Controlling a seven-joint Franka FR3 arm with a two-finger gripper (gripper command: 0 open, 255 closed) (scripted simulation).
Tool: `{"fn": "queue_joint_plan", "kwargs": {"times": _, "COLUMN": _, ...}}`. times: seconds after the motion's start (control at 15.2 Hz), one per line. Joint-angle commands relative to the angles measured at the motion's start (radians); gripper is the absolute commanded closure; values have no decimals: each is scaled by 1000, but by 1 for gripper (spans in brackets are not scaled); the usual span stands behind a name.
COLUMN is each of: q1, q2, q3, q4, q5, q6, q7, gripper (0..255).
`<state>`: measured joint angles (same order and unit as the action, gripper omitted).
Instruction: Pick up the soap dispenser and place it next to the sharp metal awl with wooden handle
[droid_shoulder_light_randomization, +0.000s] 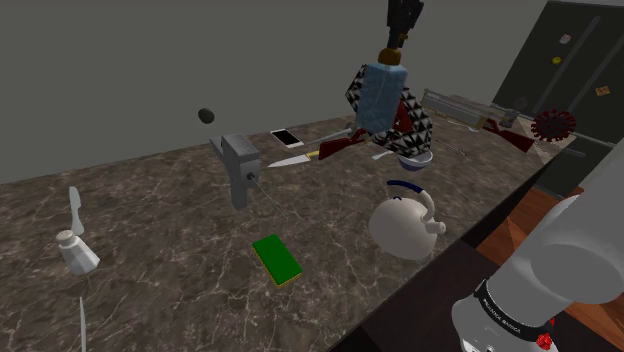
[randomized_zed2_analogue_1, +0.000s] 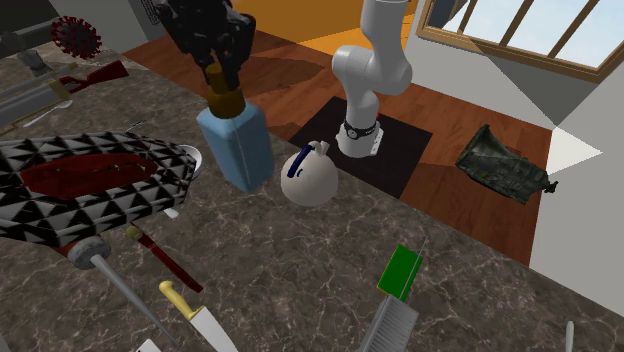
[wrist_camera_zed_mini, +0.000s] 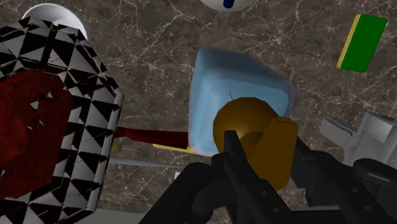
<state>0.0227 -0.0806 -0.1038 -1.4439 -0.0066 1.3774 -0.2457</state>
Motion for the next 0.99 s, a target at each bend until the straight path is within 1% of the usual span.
{"fn": "queue_joint_plan", "kwargs": {"times": 0.0, "q1": -2, "q2": 16, "q3": -2, "q4": 47, "q5": 2, "q6": -31, "q7": -4, "gripper": 255}}
{"fn": "queue_joint_plan", "kwargs": {"times": 0.53, "q1": -6, "q2": 104, "q3": -8, "q4": 275, "q5": 12, "q6": -172, "q7": -11, "gripper": 255}}
{"fn": "queue_joint_plan", "kwargs": {"times": 0.92, "q1": -53, "q2": 124, "q3": -52, "q4": 143, "q5": 17, "q6": -20, "q7": -102, "gripper": 255}}
